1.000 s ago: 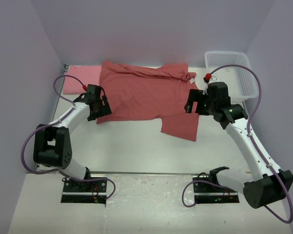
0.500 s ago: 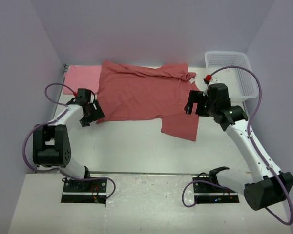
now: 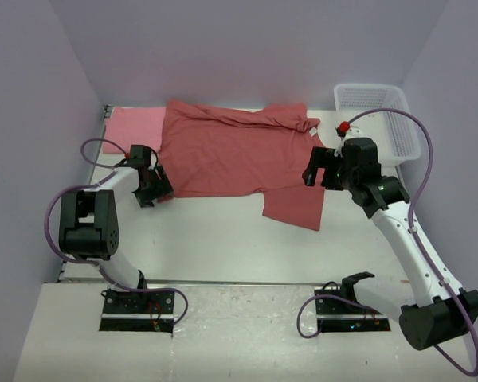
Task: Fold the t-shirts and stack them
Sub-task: Flatten out the tshirt
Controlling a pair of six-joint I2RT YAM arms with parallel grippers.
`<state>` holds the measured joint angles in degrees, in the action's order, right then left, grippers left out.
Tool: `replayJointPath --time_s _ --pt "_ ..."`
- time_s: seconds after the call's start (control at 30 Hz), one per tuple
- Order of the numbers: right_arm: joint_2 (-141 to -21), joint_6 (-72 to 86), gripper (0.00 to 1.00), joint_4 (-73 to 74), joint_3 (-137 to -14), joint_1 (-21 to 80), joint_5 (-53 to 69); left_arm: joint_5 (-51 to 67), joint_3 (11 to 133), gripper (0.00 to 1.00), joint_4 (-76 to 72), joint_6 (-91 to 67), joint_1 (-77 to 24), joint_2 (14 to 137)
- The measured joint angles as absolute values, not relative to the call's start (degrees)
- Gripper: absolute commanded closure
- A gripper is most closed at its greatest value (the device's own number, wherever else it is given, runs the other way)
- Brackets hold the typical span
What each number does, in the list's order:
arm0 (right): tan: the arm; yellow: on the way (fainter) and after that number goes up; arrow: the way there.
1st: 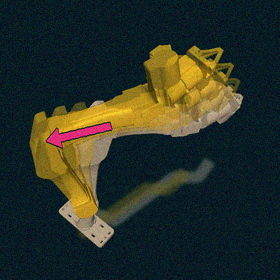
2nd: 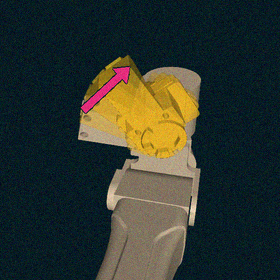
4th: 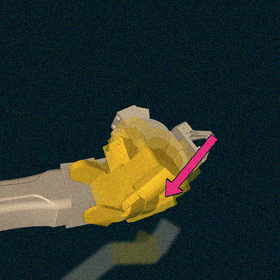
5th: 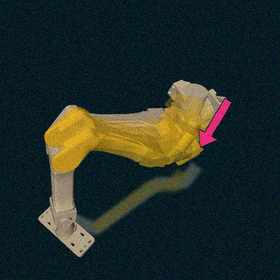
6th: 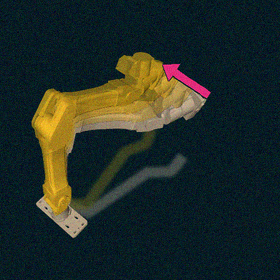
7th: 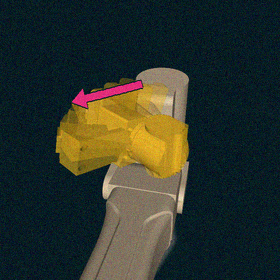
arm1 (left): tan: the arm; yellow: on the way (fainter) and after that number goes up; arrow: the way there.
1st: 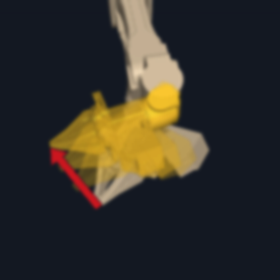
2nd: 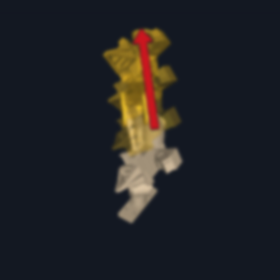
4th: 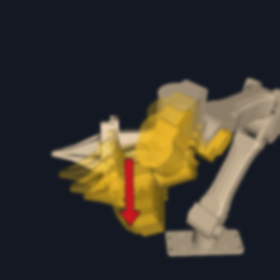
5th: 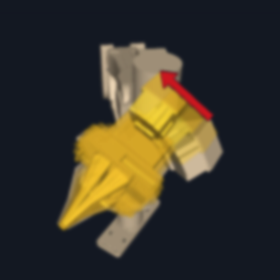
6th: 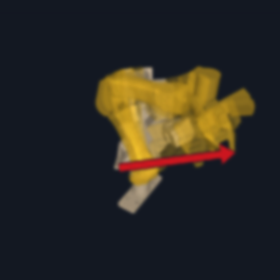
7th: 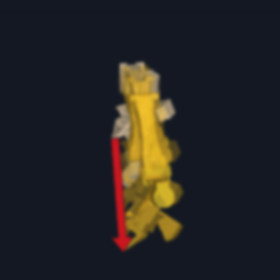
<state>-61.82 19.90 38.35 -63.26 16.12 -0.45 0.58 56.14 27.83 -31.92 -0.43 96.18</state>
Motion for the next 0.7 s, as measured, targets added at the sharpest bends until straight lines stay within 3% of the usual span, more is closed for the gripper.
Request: replayJointPath --time_s 0.07,0.1,0.37,0.6,0.7 --pt "-61.7 19.9 0.04 38.2 -63.3 16.1 -0.5 0.3 56.1 0.33 27.9 -32.0 -0.4 96.3" --pt "-61.7 19.9 0.04 38.2 -63.3 16.1 -0.5 0.2 56.2 0.39 27.9 -32.0 -0.4 96.3" --pt "-61.7 19.9 0.03 38.1 -63.2 16.1 -0.5 -0.5 56.9 0.55 27.9 -32.4 1.3 97.4" --pt "-61.7 20.1 0.01 38.3 -63.1 16.1 -1.0 -0.7 58.5 0.76 27.9 -32.5 2.2 99.2" --pt "-61.5 20.3 0.01 38.6 -62.6 16.1 -1.8 -0.7 59.0 0.79 27.8 -32.5 2.3 99.7"
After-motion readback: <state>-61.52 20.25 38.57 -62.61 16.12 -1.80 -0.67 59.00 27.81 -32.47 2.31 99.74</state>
